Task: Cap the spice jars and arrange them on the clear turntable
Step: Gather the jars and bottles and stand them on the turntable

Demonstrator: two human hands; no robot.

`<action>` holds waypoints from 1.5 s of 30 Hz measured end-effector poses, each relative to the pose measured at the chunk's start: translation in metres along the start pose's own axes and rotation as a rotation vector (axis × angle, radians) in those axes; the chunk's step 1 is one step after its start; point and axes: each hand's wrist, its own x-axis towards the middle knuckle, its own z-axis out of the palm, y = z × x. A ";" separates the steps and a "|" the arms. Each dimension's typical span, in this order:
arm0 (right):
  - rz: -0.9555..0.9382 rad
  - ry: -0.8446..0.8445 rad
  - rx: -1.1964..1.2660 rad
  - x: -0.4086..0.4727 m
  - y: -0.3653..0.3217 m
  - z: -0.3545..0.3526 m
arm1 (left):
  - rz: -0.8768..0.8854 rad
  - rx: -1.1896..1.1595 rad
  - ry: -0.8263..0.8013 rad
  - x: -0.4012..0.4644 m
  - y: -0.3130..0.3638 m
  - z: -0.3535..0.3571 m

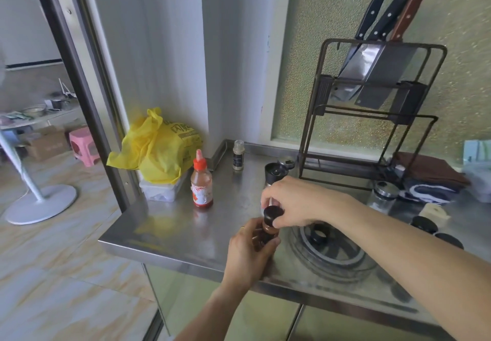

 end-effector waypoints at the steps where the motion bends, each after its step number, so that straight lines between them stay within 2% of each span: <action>1: 0.017 0.024 -0.061 0.001 -0.002 0.000 | 0.005 0.006 0.001 0.000 0.000 0.000; 2: 0.016 0.038 -0.093 0.003 -0.003 0.000 | 0.008 0.008 0.000 0.000 -0.001 0.000; 5: 0.031 -0.066 -0.091 0.004 -0.007 -0.005 | 0.001 -0.003 -0.012 0.001 -0.002 0.000; 8: 0.037 0.020 -0.150 0.007 -0.006 -0.003 | 0.001 -0.004 -0.006 0.001 -0.003 0.001; 12: 0.052 -0.049 -0.038 0.003 -0.004 0.001 | -0.001 -0.025 -0.014 0.001 -0.004 0.001; 15: 0.064 0.001 -0.074 0.000 -0.006 -0.001 | 0.005 -0.036 -0.007 0.002 -0.005 0.001; 18: 0.051 -0.058 -0.013 0.002 -0.005 0.001 | -0.002 -0.037 -0.016 0.002 -0.007 0.002; 22: 0.088 0.016 -0.084 0.001 -0.005 0.002 | 0.009 -0.020 -0.013 0.001 -0.008 0.003; 25: 0.055 -0.046 -0.033 -0.003 -0.006 -0.002 | 0.013 -0.017 -0.019 0.002 -0.006 0.002; 28: 0.076 -0.003 -0.098 0.000 -0.005 0.000 | 0.017 -0.022 -0.012 0.001 -0.007 0.002; 32: 0.089 -0.079 0.053 -0.004 -0.004 -0.002 | 0.013 -0.027 -0.009 0.002 -0.008 0.002; 37: 0.124 -0.010 0.040 -0.004 -0.002 -0.004 | 0.004 -0.036 -0.004 0.002 -0.010 0.003; 39: 0.080 -0.066 0.070 -0.006 -0.004 -0.006 | 0.007 -0.036 -0.011 0.002 -0.009 0.003; 43: 0.132 0.001 -0.033 -0.005 -0.005 -0.001 | 0.017 -0.023 -0.004 0.001 -0.008 0.003; 45: 0.092 -0.020 -0.019 -0.006 -0.006 0.000 | 0.024 -0.016 -0.008 0.001 -0.007 0.002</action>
